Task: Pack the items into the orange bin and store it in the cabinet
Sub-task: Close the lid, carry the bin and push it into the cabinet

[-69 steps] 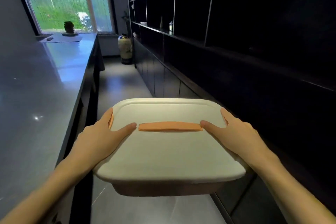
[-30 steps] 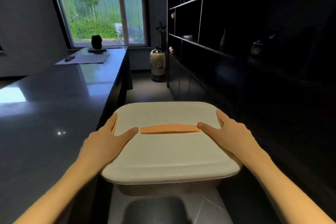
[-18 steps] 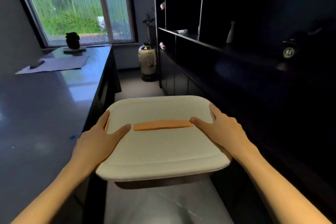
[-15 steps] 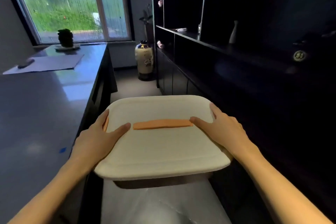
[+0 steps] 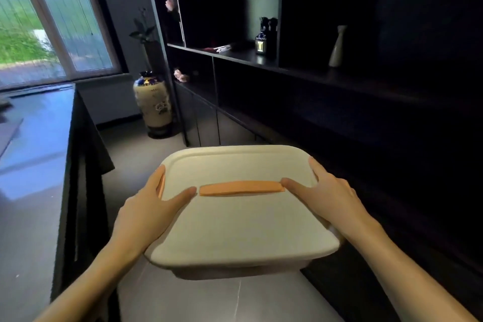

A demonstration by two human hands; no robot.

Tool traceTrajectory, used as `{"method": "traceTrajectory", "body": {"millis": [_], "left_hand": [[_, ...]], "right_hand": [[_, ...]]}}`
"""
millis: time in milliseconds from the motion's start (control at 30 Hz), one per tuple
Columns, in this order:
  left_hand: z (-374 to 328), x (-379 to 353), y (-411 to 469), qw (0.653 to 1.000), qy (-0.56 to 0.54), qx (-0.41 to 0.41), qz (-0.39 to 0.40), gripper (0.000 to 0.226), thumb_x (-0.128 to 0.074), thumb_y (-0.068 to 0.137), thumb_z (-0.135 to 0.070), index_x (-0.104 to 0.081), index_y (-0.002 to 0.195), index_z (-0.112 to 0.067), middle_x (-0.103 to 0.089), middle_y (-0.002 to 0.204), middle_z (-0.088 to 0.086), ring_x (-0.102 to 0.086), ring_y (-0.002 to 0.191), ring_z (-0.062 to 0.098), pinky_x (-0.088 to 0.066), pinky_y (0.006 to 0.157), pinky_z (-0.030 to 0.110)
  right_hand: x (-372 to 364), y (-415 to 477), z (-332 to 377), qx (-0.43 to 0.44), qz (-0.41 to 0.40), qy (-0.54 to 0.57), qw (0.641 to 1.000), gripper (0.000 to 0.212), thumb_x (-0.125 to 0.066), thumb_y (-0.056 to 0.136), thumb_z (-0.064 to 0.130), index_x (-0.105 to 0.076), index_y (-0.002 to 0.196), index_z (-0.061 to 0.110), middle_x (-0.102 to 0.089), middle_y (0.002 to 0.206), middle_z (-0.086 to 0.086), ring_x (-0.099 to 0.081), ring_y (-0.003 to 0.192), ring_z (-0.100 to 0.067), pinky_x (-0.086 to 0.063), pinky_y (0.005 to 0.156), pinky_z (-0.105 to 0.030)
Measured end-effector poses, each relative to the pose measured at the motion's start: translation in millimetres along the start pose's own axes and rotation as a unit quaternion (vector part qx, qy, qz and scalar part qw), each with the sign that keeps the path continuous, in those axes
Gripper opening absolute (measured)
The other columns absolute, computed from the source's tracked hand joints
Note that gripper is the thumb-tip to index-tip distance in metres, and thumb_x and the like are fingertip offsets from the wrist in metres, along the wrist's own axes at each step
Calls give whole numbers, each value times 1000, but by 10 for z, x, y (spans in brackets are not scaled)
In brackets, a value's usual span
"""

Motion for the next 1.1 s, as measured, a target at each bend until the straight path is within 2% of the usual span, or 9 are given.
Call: {"method": "traceTrajectory", "body": {"millis": [67,167,267,400,600,767,967,1033,1100], "left_hand": [[5,-100,457,1000,14,-18,18,89,-35,58,-90,-19,134,-48,-59,126,0,-59,104,29,-45,89,48],[-22,-292,1031,998,-1,-46,50,89,-35,59,-89,-22,136,-46,-57,130,0,-59,107,30,-46,90,50],[-56,-522,1506,993,-18,-76,85,91,-33,58,-89,-22,137,-44,-56,130,2,-58,107,32,-46,89,50],[-78,-892,2170,987,-50,-97,114,87,-38,62,-86,-19,137,-48,-56,131,0,-57,109,32,-45,90,50],[-258,-1399,3244,982,-43,-122,141,85,-39,64,-83,-14,138,-49,-55,132,-3,-58,109,30,-47,84,44],[-549,-1789,4060,972,-51,-164,162,83,-41,66,-81,-13,138,-50,-52,136,-4,-55,114,30,-46,86,43],[-1045,-2582,4745,943,-66,-219,242,88,-44,65,-81,-14,140,-47,-47,141,-6,-53,118,29,-45,93,45],[-1211,-2894,4889,929,-80,-239,270,86,-46,66,-78,-14,140,-47,-47,141,-7,-54,117,27,-45,90,42],[-1378,-3191,5030,917,-86,-261,289,84,-48,69,-75,-14,140,-47,-48,139,-7,-54,116,26,-43,82,37]], "right_hand": [[-82,229,78,-25,-12,9,1000,88,-33,56,93,-16,132,51,-62,102,8,-58,90,-21,-49,75,-41],[-154,548,154,-68,-23,4,997,87,-36,58,90,-17,133,50,-63,102,6,-60,92,-24,-51,78,-48],[-246,856,217,-95,-33,0,995,84,-37,60,88,-19,132,50,-63,99,6,-60,88,-22,-52,75,-46],[-515,1350,178,-136,-43,-16,990,88,-35,58,88,-14,134,50,-63,107,3,-59,97,-27,-49,79,-45],[-860,2215,114,-192,-60,-2,980,90,-34,58,90,-10,136,52,-63,106,4,-60,97,-26,-46,70,-40],[-990,2786,45,-242,-73,9,968,94,-32,57,91,-6,137,50,-63,106,1,-60,92,-25,-51,74,-41],[-1061,3106,-261,-329,-119,10,937,94,-33,58,91,-8,137,49,-62,105,1,-58,84,-22,-49,64,-35],[-1122,3165,-404,-369,-135,0,919,95,-33,60,90,-4,139,47,-62,108,-2,-57,84,-23,-45,61,-33],[-1190,3232,-535,-407,-148,-20,901,95,-34,65,87,0,142,43,-60,116,-6,-59,93,-28,-42,63,-34]]}}
Point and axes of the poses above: each hand's wrist, its own y-axis towards the middle knuckle, its own x-axis out of the back of the hand, z = x × y, the point moved 10 cm from there along y, towards the middle knuckle
